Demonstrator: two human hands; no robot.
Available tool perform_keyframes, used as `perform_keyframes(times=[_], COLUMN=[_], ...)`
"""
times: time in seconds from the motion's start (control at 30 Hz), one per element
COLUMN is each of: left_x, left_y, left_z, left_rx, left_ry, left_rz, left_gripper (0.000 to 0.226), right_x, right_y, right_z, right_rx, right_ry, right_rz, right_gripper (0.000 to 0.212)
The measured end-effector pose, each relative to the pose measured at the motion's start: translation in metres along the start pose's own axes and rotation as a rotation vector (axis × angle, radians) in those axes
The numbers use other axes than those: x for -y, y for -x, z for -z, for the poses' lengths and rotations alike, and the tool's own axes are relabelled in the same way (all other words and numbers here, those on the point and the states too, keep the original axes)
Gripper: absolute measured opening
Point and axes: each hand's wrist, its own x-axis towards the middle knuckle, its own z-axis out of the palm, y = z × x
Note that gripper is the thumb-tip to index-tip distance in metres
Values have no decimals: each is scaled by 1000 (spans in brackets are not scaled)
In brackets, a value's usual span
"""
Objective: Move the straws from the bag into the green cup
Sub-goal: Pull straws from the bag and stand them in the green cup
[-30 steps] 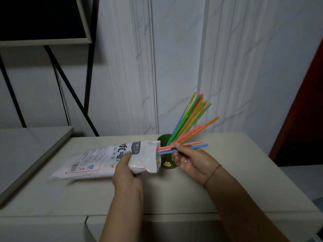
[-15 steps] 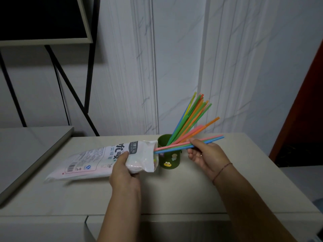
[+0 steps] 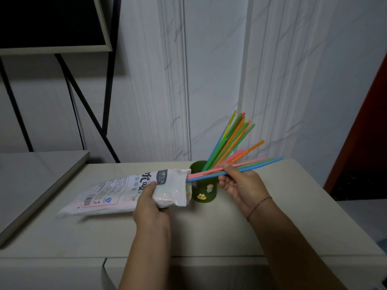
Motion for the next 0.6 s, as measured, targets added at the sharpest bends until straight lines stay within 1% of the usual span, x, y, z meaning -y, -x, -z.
perform_keyframes(times=[0.1, 0.27, 0.4, 0.6], left_x=[-7, -12, -12, -10], left_y=[-7, -14, -10, -10], left_z=[2, 6, 5, 5], left_rx=[-36, -76, -84, -74], left_ry=[7, 11, 21, 38], left_rz=[0, 1, -1, 6], left_gripper=[55, 55, 52, 50], right_x=[15, 31, 35, 30], right_y=[-7, -16, -19, -23], right_z=[13, 33, 39, 34], right_rx=[-67, -178, -250, -294], right_ry=[-43, -44, 63, 326], right_rz=[57, 162, 305, 457], right_gripper=[14, 12, 8, 10])
